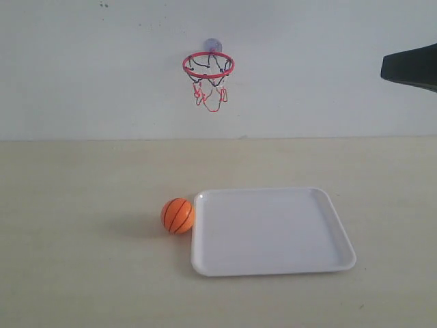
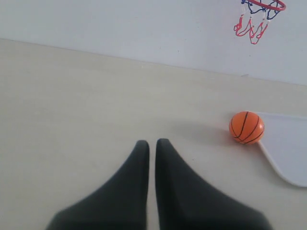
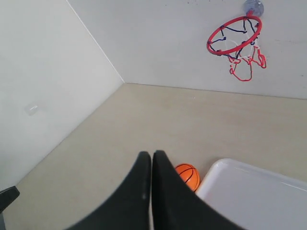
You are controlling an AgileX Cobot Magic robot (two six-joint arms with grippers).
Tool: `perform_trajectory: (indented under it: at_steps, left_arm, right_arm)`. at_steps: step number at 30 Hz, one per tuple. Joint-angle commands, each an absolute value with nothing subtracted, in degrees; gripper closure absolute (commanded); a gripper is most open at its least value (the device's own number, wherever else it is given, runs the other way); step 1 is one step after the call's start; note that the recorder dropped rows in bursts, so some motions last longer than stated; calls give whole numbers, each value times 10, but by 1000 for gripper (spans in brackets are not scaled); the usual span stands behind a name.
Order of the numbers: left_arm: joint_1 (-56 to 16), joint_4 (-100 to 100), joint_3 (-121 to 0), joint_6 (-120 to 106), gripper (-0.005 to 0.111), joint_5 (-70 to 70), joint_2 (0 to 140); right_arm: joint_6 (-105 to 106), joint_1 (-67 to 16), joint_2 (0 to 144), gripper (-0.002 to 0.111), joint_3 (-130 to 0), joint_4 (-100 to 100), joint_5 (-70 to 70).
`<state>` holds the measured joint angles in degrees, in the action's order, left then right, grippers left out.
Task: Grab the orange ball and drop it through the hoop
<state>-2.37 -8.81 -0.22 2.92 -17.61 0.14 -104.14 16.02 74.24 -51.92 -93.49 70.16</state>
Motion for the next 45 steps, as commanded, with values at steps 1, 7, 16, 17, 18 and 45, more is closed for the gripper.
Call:
perform_trajectory:
  at_steps: [1,7,16,17,18,45]
  left_arm:
    - [-25,-91,0,26,103,-176,0]
    - [-25,-91,0,26,103,-176,0]
    - [-25,-91,0,26,103,-176,0]
    - [-25,-91,0,26,103,-176,0]
    - [-25,-91,0,26,103,-176,0]
    - [-25,-91,0,26,103,-176,0]
  right_arm:
    - [-1041,160,738,109,-518,-930,700]
    - [-1043,160,730,109,-518,-932,700]
    - [-1078,-24,568,109,-502,-949,422]
    - [-1078,-60,543,109,-491,-953,363]
    - [-1075,-87,523,109,-480,-953,324]
    - [-477,-154,186,109,-236,-294,110]
